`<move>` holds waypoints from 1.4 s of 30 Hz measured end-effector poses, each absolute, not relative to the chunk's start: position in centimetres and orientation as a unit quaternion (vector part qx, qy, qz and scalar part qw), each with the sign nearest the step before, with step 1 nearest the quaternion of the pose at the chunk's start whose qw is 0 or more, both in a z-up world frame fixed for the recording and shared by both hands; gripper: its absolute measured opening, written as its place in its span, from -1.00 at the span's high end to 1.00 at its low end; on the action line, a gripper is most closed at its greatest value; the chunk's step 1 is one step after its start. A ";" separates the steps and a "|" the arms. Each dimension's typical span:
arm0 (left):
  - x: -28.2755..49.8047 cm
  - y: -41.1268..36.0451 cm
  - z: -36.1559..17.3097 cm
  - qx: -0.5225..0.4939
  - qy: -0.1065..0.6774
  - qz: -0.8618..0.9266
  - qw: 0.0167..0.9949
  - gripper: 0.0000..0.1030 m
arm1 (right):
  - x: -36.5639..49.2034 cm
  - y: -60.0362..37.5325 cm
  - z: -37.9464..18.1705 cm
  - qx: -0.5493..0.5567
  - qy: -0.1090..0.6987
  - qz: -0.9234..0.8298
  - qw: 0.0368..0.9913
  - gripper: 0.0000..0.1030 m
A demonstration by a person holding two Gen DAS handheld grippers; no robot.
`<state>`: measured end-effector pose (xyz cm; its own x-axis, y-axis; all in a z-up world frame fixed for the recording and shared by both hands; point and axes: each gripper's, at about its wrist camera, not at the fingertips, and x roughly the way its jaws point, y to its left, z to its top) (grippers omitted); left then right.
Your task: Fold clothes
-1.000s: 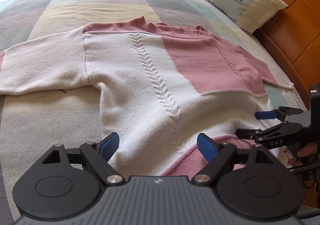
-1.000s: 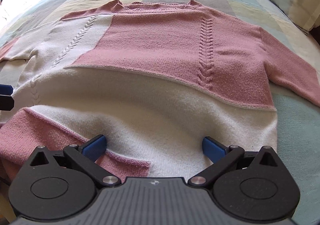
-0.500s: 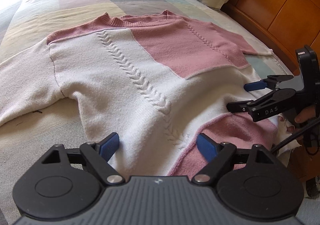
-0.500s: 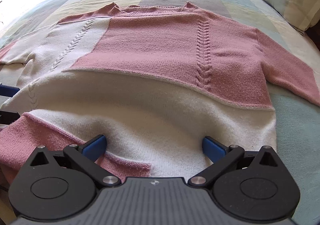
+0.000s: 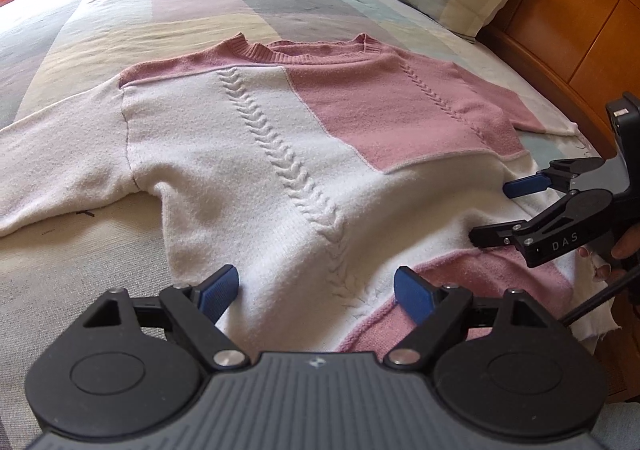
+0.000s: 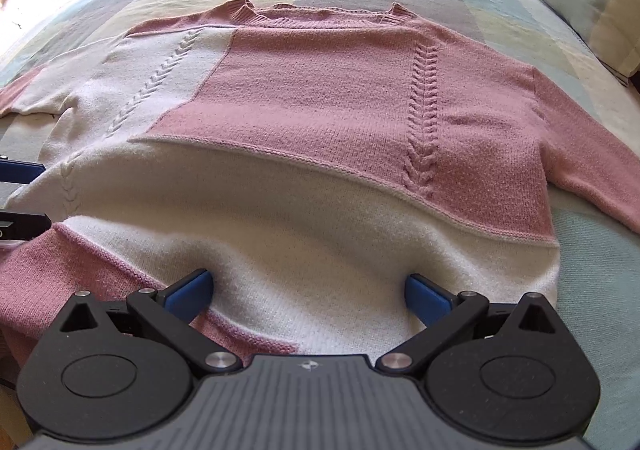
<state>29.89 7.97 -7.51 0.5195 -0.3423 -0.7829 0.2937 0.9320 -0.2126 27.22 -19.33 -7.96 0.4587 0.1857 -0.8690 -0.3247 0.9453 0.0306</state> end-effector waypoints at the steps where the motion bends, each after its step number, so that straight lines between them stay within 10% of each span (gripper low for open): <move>1: 29.9 7.8 -7.5 -0.023 0.454 -0.179 0.872 -0.65 | 27.3 -19.4 -7.9 -0.073 0.498 0.156 0.850 -1.00; 42: 23.4 6.5 -7.0 -0.002 0.400 -0.095 0.911 -0.66 | 24.2 -20.2 -7.8 -0.083 0.457 0.177 0.868 -1.00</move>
<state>23.39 6.55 -7.04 0.6612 -0.1754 -0.7294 0.1725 0.9818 -0.0797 24.20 -20.24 -7.82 0.5203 0.2313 -0.8221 -0.3836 0.9233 0.0171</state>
